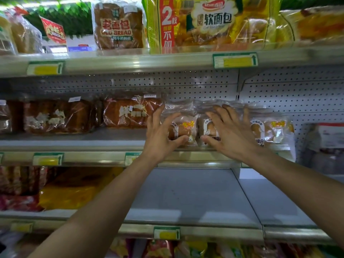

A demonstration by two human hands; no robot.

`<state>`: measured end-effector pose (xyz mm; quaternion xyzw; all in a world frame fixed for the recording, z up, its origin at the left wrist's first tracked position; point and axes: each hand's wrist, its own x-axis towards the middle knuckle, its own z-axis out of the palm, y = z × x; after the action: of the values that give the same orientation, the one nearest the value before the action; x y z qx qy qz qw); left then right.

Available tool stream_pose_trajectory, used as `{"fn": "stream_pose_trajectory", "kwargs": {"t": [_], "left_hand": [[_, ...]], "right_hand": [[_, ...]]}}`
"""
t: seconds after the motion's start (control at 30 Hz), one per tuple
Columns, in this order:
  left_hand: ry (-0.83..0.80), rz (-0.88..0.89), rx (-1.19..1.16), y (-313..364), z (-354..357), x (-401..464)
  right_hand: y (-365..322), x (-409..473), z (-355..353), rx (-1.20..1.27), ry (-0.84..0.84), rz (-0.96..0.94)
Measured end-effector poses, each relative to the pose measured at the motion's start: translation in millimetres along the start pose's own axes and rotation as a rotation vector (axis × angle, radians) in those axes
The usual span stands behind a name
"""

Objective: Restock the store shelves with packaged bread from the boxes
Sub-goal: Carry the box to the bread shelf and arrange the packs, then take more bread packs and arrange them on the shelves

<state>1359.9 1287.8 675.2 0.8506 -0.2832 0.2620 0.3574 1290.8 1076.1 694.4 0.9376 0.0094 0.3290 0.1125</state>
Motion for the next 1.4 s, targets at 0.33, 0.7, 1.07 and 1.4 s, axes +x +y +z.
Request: {"fn": "stream_pose_trajectory", "kwargs": {"t": [0.33, 0.7, 1.07, 1.4], "left_hand": [[0.135, -0.082, -0.126, 17, -4, -10], [0.401, -0.195, -0.611, 58, 0, -75], [-0.259, -0.268, -0.767, 64, 34, -150], [-0.749, -0.452, -0.858, 79, 144, -279]], "right_hand": [[-1, -10, -1, 0.125, 0.150, -0.037], [-8, -63, -9, 0.314, 0.459, -0.202], [-19, -163, -4, 0.524, 0.334, 0.013], [15, -380, 21, 0.481, -0.114, 0.569]]}}
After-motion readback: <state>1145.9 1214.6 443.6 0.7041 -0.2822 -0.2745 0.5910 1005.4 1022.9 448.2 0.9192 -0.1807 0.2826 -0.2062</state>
